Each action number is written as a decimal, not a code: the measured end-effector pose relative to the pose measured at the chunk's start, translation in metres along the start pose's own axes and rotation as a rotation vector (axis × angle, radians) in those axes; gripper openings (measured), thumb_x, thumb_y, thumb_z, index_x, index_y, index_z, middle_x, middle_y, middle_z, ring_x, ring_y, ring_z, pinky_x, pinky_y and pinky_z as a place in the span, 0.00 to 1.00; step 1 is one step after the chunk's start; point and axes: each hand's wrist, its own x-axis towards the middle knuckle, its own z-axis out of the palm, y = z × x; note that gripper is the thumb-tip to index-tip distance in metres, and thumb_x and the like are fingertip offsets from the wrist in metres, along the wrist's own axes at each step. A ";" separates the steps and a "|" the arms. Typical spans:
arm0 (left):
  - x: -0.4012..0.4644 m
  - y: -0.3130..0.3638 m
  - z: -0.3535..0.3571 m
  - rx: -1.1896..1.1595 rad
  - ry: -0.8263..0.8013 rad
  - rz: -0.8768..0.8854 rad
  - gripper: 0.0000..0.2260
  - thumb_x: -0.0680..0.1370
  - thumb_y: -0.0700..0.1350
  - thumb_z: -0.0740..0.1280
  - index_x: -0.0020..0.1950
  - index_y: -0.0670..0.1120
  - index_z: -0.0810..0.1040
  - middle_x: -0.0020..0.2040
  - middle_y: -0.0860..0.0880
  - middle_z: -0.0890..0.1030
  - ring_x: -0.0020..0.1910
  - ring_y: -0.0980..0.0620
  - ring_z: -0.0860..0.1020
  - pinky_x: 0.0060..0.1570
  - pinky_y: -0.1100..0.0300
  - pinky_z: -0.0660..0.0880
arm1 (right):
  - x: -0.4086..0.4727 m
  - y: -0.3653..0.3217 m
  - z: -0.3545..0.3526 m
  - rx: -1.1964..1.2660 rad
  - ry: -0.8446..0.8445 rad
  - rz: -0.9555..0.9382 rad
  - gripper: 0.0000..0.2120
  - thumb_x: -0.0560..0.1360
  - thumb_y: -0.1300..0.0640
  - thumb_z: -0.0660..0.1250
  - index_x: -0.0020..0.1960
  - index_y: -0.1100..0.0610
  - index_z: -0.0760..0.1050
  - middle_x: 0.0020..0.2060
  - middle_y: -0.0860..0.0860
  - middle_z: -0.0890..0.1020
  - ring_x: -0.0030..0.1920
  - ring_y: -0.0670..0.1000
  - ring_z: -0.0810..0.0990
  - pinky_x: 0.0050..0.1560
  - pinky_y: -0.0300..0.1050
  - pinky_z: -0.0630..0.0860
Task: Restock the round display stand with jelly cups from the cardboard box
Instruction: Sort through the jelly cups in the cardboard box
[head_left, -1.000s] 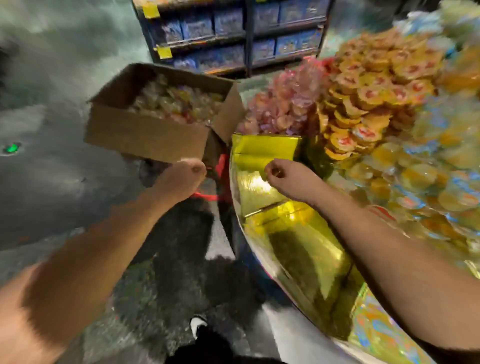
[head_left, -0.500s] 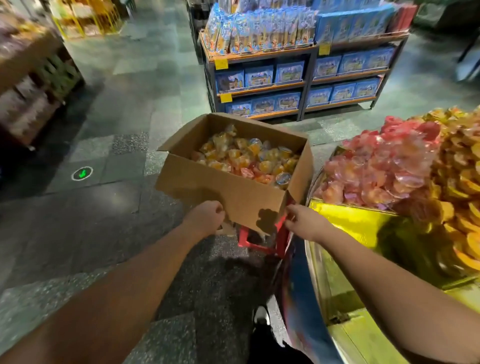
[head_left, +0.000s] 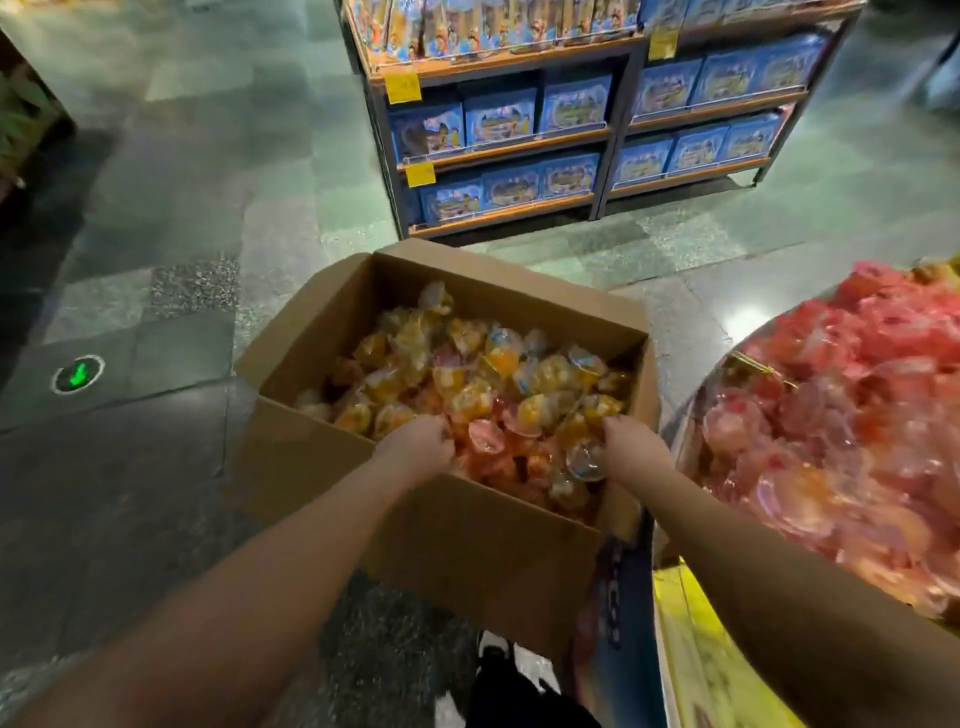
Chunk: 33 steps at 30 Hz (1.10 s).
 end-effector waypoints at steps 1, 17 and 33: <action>0.020 0.003 0.002 0.008 -0.016 -0.006 0.05 0.81 0.49 0.61 0.51 0.52 0.77 0.49 0.51 0.78 0.46 0.55 0.77 0.48 0.55 0.79 | 0.018 0.003 0.000 -0.038 -0.001 0.013 0.13 0.78 0.49 0.65 0.60 0.54 0.74 0.55 0.52 0.79 0.54 0.54 0.78 0.55 0.50 0.77; 0.197 0.013 0.088 0.340 -0.049 -0.067 0.32 0.77 0.54 0.69 0.76 0.44 0.62 0.72 0.44 0.67 0.71 0.44 0.66 0.69 0.50 0.65 | 0.138 0.032 0.048 -0.464 -0.128 0.078 0.32 0.79 0.51 0.60 0.80 0.55 0.52 0.73 0.53 0.67 0.76 0.57 0.57 0.75 0.60 0.50; 0.018 0.024 0.029 -0.498 0.041 -0.061 0.36 0.74 0.53 0.74 0.77 0.47 0.61 0.72 0.49 0.65 0.71 0.48 0.67 0.71 0.47 0.67 | -0.014 0.010 0.007 0.558 0.179 0.161 0.41 0.71 0.47 0.75 0.77 0.51 0.58 0.70 0.54 0.65 0.67 0.55 0.72 0.65 0.55 0.73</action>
